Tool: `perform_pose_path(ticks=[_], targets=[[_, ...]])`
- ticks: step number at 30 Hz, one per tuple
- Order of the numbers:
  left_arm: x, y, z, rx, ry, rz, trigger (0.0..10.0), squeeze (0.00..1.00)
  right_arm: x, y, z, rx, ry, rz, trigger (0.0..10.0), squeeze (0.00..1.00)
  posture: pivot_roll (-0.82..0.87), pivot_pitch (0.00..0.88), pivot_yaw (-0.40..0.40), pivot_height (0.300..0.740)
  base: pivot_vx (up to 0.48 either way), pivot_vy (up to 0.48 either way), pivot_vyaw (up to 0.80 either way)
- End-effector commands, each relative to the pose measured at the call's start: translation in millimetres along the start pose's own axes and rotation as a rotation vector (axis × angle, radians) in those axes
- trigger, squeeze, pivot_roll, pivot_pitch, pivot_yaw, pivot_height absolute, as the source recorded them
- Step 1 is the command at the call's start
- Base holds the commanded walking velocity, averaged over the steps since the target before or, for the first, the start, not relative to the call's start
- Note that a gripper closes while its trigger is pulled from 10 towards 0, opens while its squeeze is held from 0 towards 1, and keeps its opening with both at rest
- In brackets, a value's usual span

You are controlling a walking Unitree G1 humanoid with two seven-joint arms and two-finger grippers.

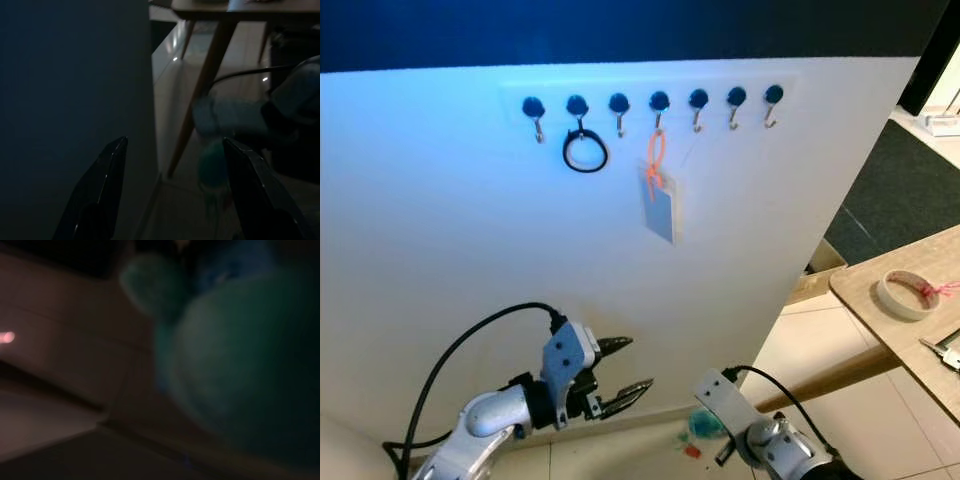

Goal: Hang keys on a hook

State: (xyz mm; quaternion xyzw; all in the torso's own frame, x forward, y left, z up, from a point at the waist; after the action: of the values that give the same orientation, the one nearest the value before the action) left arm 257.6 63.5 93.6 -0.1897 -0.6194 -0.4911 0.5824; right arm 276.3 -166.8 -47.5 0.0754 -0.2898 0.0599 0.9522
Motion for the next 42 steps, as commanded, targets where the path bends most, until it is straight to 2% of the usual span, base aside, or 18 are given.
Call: perform_pose_path(ticks=[1, 6, 7, 8, 9, 11, 18, 20, 21, 23, 31, 32, 34, 37, 38, 40, 41, 42], targets=[[-15, 0.0, 2.6, 0.007, 0.087, -0.009, 10.0, 0.00, -13, -18.8, -1.4, -0.109, 0.023, -0.016, 10.0, 0.00, 0.06, 0.107, -0.024, 0.740, 0.000, 0.000, 0.00], [-20, 3.4, 3.6, 0.032, 0.116, -0.013, 10.0, 0.00, -19, -17.9, -2.7, -0.101, 0.038, -0.085, 10.0, 0.00, 0.07, 0.109, -0.022, 0.740, 0.000, 0.000, 0.00], [-25, 9.0, 4.9, 0.071, 0.144, -0.001, 10.0, 0.00, -19, -9.8, -3.9, -0.051, 0.014, -0.281, 10.0, 0.00, 0.06, 0.106, -0.020, 0.740, 0.000, 0.000, 0.00], [-25, 9.0, 4.9, 0.071, 0.144, -0.001, 10.0, 0.00, -19, -9.8, -3.9, -0.051, 0.014, -0.281, 10.0, 0.00, 0.06, 0.106, -0.020, 0.740, 0.000, 0.000, 0.00], [-27, 12.3, 5.0, 0.093, 0.159, 0.003, 10.0, 0.00, -9, 8.2, -5.3, 0.100, -0.019, -0.620, 10.0, 0.00, 0.06, 0.108, -0.019, 0.740, 0.000, 0.000, 0.00], [-33, 17.6, 6.0, 0.123, 0.194, 0.005, 10.0, 0.00, 7, 21.6, -4.5, 0.222, -0.093, -0.859, 10.0, 0.00, 0.06, 0.108, -0.017, 0.740, 0.000, 0.000, 0.00], [-36, 24.0, 6.2, 0.169, 0.216, 0.027, 10.0, 0.00, 18, 32.3, -5.6, 0.243, -0.138, -0.941, 10.0, 0.00, 0.06, 0.108, -0.018, 0.740, 0.000, 0.000, 0.00], [-36, 25.0, 5.5, 0.181, 0.215, 0.034, 10.0, 0.00, 29, 47.3, -3.6, 0.320, -0.140, -0.995, 10.0, 0.00, 0.06, 0.110, -0.019, 0.740, 0.000, 0.000, 0.00], [-36, 25.0, 5.5, 0.181, 0.215, 0.034, 10.0, 0.00, 29, 47.3, -3.6, 0.320, -0.140, -0.995, 10.0, 0.00, 0.06, 0.110, -0.019, 0.740, 0.000, 0.000, 0.00], [-33, 24.2, 3.4, 0.187, 0.197, 0.044, 10.0, 0.00, 39, 65.0, 2.5, 0.434, -0.132, -1.007, 10.0, 0.00, 0.06, 0.110, -0.021, 0.740, 0.000, 0.000, 0.00], [-22, 20.8, -3.8, 0.167, 0.131, 0.070, 10.0, 0.00, 59, 86.0, 13.9, 0.551, -0.143, -0.980, 10.0, 0.00, 0.06, 0.111, -0.019, 0.740, 0.000, 0.000, 0.00], [-19, 21.4, -5.0, 0.166, 0.119, 0.071, 10.0, 0.00, 62, 91.7, 16.6, 0.555, -0.147, -0.903, 10.0, 0.00, 0.06, 0.109, -0.018, 0.740, 0.000, 0.000, 0.00], [-18, 22.3, -5.4, 0.167, 0.114, 0.070, 10.0, 0.00, 62, 95.3, 18.2, 0.555, -0.148, -0.848, 10.0, 0.00, 0.06, 0.110, -0.017, 0.740, 0.000, 0.000, 0.00], [-18, 23.8, -4.5, 0.170, 0.117, 0.068, 10.0, 0.00, 65, 96.3, 21.2, 0.453, -0.227, -0.533, 10.0, 0.00, 0.06, 0.110, -0.016, 0.740, 0.000, 0.000, 0.00], [-18, 23.8, -4.5, 0.170, 0.117, 0.068, 10.0, 0.00, 65, 96.3, 21.2, 0.453, -0.227, -0.533, 10.0, 0.00, 0.06, 0.110, -0.016, 0.740, 0.000, 0.000, 0.00], [-21, 23.7, -2.8, 0.169, 0.126, 0.068, 10.0, 0.00, 78, 88.4, 25.3, 0.353, -0.333, -0.391, 10.0, 0.00, 0.06, 0.110, -0.016, 0.740, 0.000, 0.000, 0.00], [-21, 23.7, -2.8, 0.169, 0.126, 0.068, 10.0, 0.00, 78, 88.4, 25.3, 0.353, -0.333, -0.391, 10.0, 0.00, 0.06, 0.110, -0.016, 0.740, 0.000, 0.000, 0.00], [-22, 22.4, -1.2, 0.166, 0.130, 0.070, 10.0, 0.00, 104, 81.9, 39.3, 0.266, -0.502, -0.223, 10.0, 0.00, 0.06, 0.110, -0.017, 0.740, 0.000, 0.000, 0.00]])
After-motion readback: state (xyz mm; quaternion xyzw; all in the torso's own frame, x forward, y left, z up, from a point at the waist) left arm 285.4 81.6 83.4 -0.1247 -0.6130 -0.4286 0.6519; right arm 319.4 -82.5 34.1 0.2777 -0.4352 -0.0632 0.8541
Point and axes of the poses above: a point about 5 cm out from each wrist's last joint towards the gripper, its own z axis pointing back from the gripper into the wrist, its own x axis along the axis of the wrist's last joint, y = z × x, the point moved 4 cm from there along -z, pointing out of the wrist towards the gripper, and after that the axes turned 13 degrees about -z, right-handed, at the moved point
